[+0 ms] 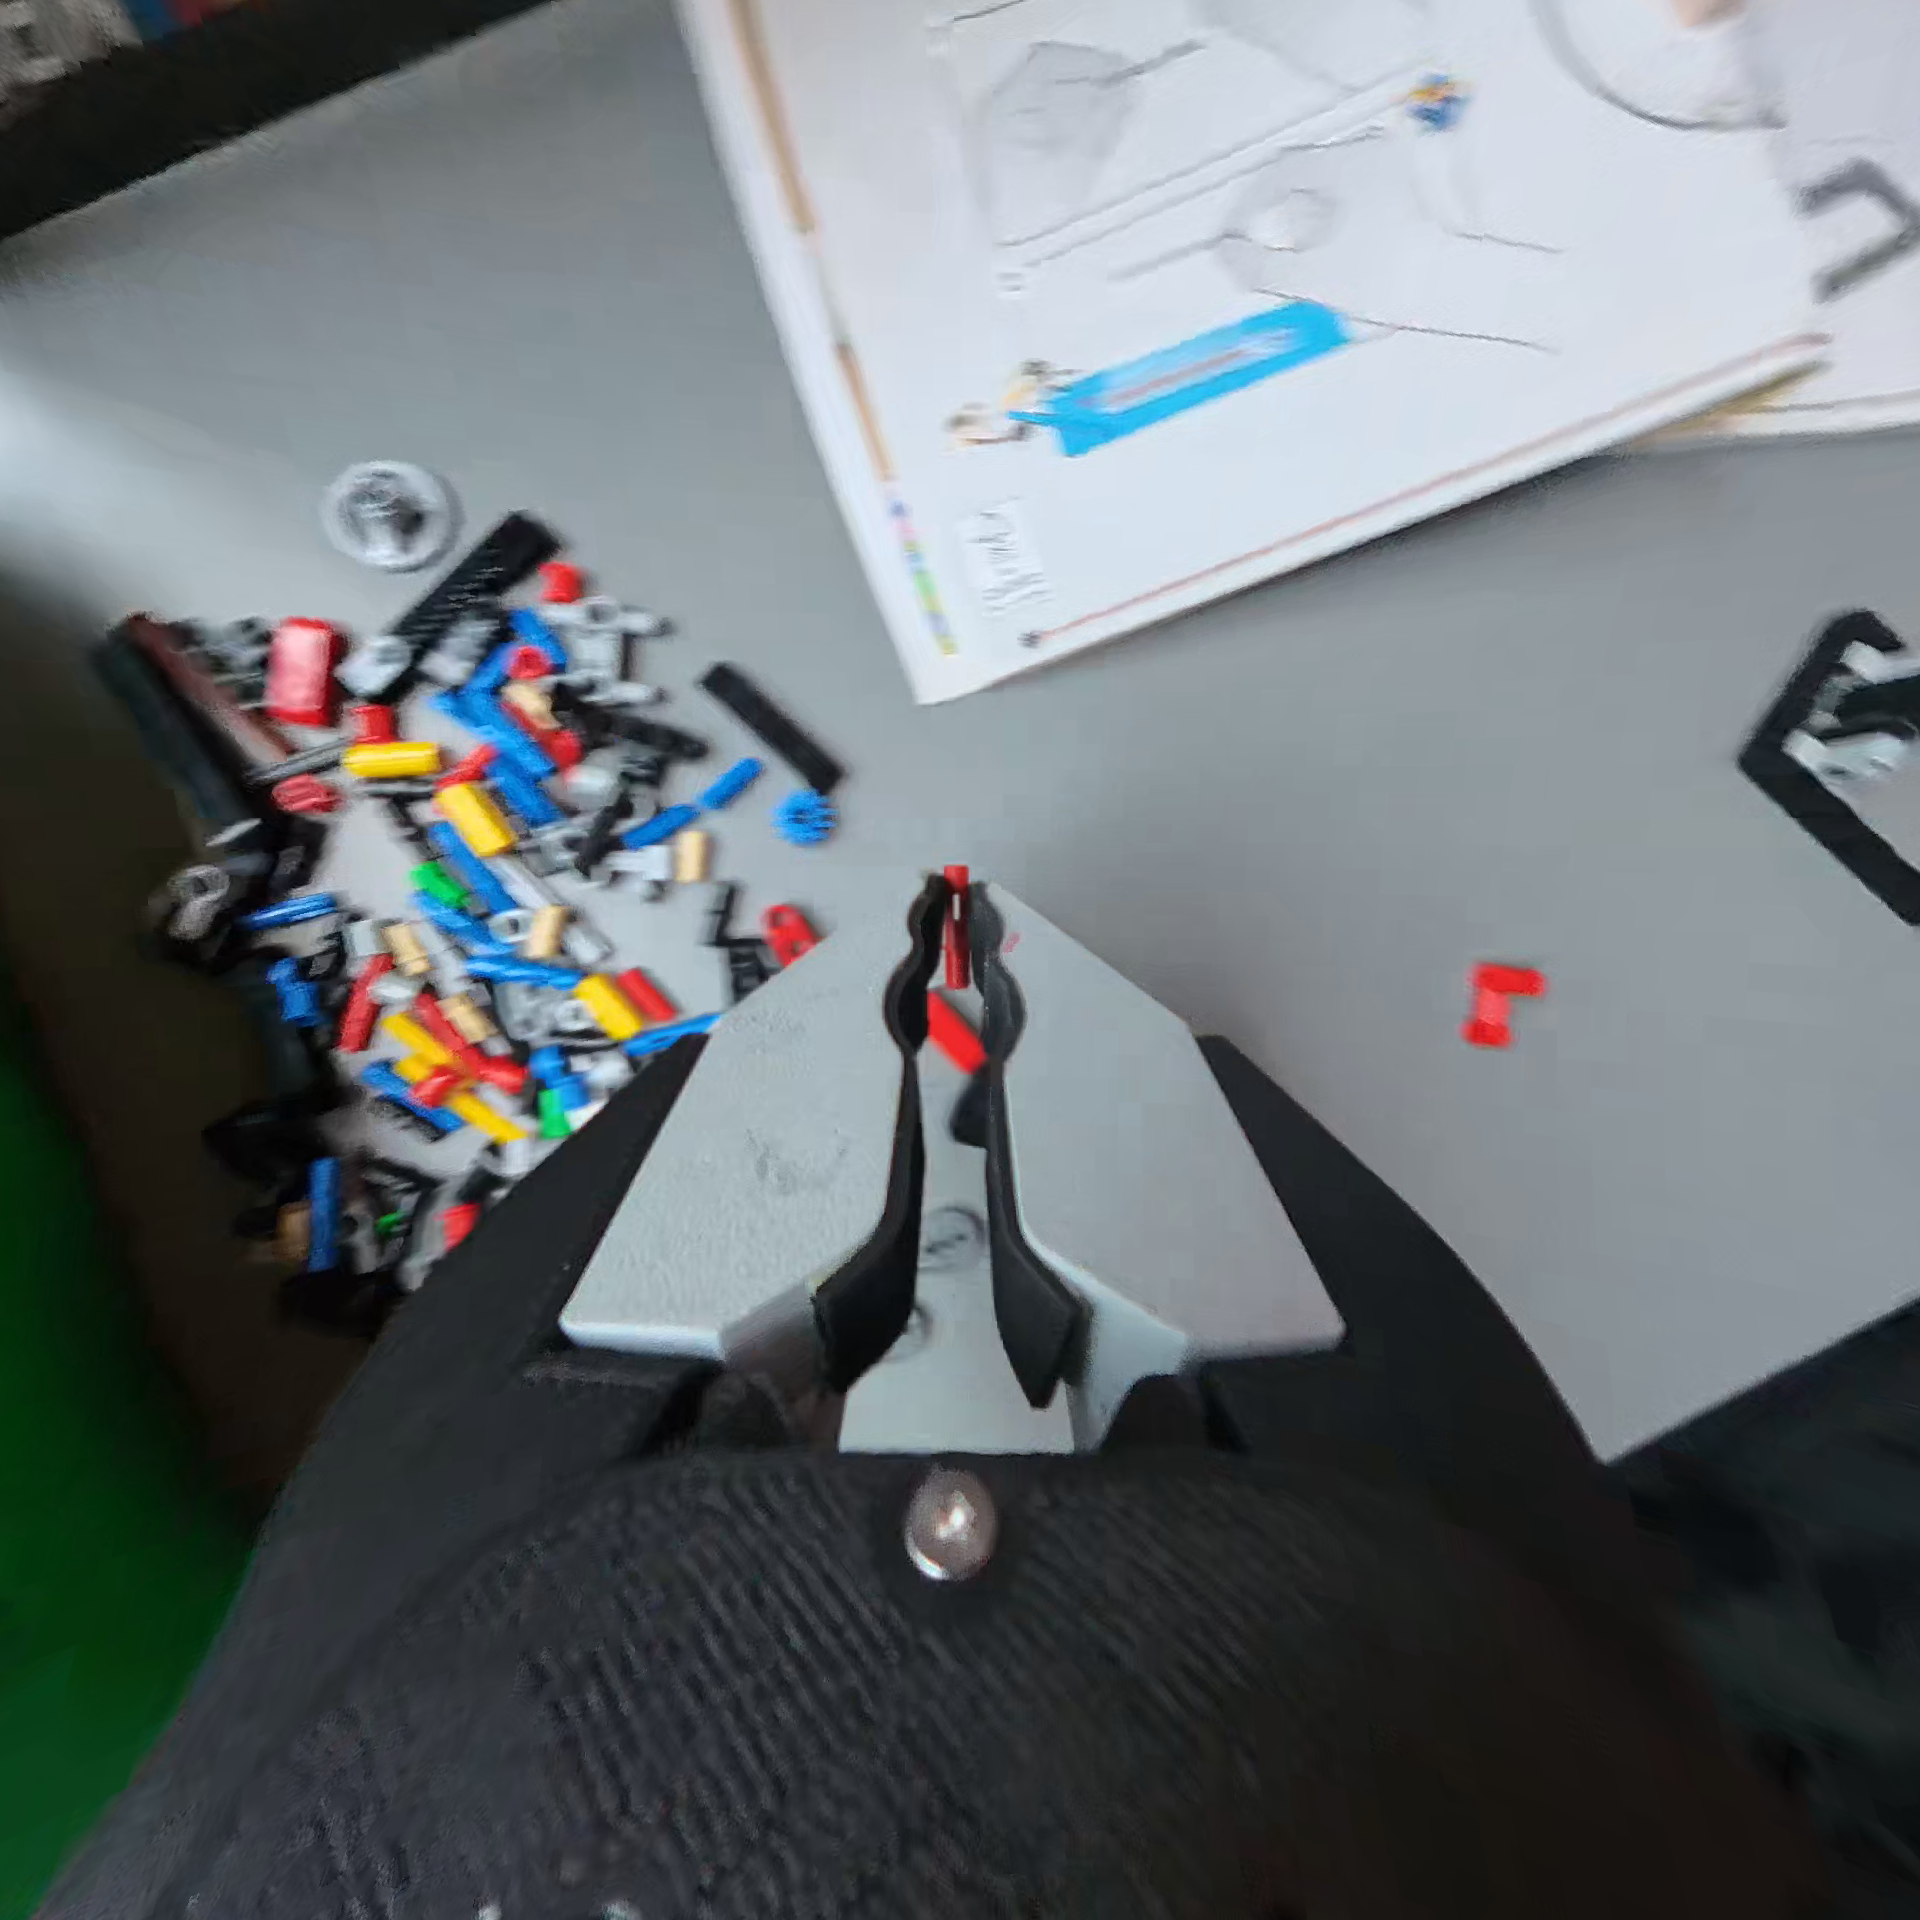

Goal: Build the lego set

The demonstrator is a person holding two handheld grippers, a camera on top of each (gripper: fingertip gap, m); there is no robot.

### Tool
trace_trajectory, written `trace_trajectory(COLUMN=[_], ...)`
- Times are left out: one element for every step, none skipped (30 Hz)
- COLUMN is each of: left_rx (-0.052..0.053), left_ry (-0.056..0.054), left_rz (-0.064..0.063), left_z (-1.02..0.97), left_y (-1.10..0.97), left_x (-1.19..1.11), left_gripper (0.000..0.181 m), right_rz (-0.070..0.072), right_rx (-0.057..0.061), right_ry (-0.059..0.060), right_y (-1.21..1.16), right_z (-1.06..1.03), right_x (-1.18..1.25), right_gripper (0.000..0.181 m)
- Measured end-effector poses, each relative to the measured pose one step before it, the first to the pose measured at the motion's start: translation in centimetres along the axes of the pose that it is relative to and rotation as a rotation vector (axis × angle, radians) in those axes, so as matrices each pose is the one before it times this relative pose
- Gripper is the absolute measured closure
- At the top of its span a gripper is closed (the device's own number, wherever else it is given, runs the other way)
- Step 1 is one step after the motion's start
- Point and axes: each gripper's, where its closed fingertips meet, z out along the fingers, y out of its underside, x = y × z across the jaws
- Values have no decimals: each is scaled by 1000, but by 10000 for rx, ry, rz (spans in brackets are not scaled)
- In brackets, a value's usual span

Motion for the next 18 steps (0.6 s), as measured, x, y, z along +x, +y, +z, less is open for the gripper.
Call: trace_trajectory(left_rx=[-80, -167, -242, -261, -246, -234, -238, -229, -160, -73, 18, 171, 58, 10, 36, 108, 20, 16], left_ry=[371, 317, 219, 192, 229, 246, 162, -52, -217, -90, 188, 360, 290, 101, -62, -68, -16, 23], left_rz=[383, 406, 388, 347, 272, 185, 129, 116, 105, 48, -37, -99, -92, 1, 76, 33, -12, -28], left_z=[140, 407, 620, 766, 816, 814, 754, 637, 461, 348, 241, 98, 123, 137, 111, 37, 1, -32], left_y=[311, 497, 628, 645, 575, 513, 454, 384, 233, 91, -75, -314, -148, -47, -61, -143, -22, -8], left_x=[1980, 1951, 1756, 1604, 1494, 1315, 960, 432, -5, 42, 392, 606, 502, 242, -8, -36, -11, 41], left_gripper=[180, 180, 180, 180, 180, 179, 179, 179, 179, 179, 179, 179, 179, 179, 179, 179, 179, 177], right_rz=[7, 4, -4, -16, -24, -23, -14, -5, 1, 7, 15, 16, 7, 2, 4, 10, 11, -4], right_rx=[5, 6, -3, -14, -25, -32, -24, -6, -1, -3, 4, 9, 3, -1, -2, -4, -4, 5], right_ry=[-1, -9, -11, -10, -5, -3, -1, -4, 2, 8, 6, 6, 13, 14, 11, -2, -10, -2], right_y=[-5, -8, 2, 22, 54, 53, 56, 5, 2, 17, -1, -17, 0, 4, 3, 7, 6, -15], right_z=[-5, 4, 7, 30, 35, 39, 27, 15, -1, -9, -15, -13, -16, -9, 0, -2, -2, -9], right_x=[13, -15, -32, -34, -43, -30, -13, -2, 12, 36, 38, 48, 45, 58, 33, 20, -2, -9], right_gripper=[181, 181, 181, 181, 181, 181, 181, 181, 181, 181, 181, 181, 181, 181, 181, 181, 181, 181])
